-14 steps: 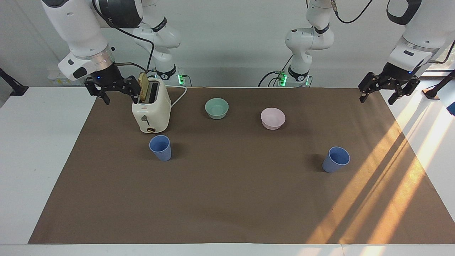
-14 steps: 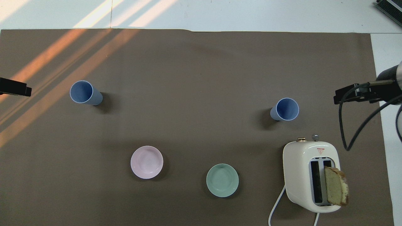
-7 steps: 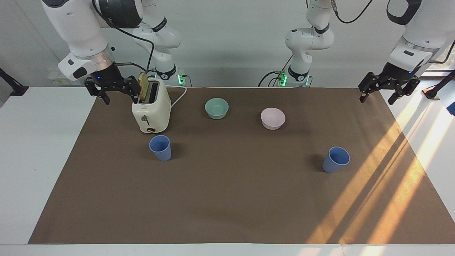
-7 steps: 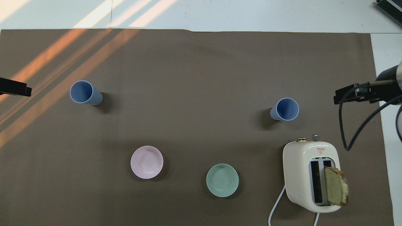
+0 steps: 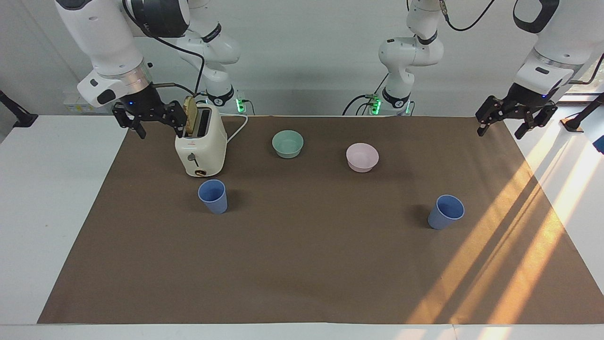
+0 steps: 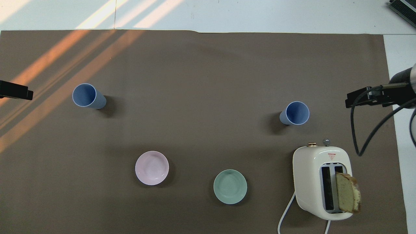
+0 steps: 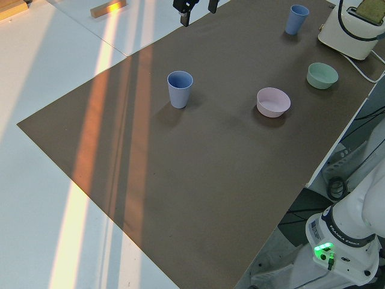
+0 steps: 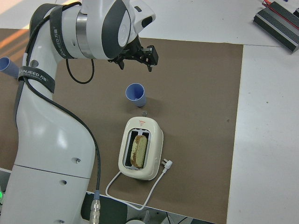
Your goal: Stack blue cups with both arms
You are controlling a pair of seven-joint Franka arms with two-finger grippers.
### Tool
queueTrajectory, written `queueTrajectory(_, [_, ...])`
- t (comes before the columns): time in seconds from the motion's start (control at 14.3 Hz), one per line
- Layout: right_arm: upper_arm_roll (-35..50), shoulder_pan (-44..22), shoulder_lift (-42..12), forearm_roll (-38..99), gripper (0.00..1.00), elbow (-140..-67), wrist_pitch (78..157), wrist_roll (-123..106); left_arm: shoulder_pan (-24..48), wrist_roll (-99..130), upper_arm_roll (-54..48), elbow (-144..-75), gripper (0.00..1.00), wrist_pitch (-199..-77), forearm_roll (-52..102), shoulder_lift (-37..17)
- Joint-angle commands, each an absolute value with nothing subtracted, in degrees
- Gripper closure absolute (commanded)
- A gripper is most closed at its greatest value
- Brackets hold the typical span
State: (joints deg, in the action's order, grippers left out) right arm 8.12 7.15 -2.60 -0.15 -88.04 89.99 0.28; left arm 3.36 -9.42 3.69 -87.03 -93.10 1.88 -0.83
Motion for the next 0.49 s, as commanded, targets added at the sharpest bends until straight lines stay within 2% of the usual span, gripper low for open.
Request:
queueTrajectory(0.0, [8.4,7.9,-1.1,1.0,0.0,-89.6,90.1,0.2,3.5,-9.9,4.0,-87.3,0.0,-92.1,2.4,0.0])
queueTrajectory(0.42, [8.4,7.9,-1.1,1.0,0.0,-89.6,90.1,0.2,3.3,-12.0,4.1,-88.2,0.0,-92.9,2.2,0.4])
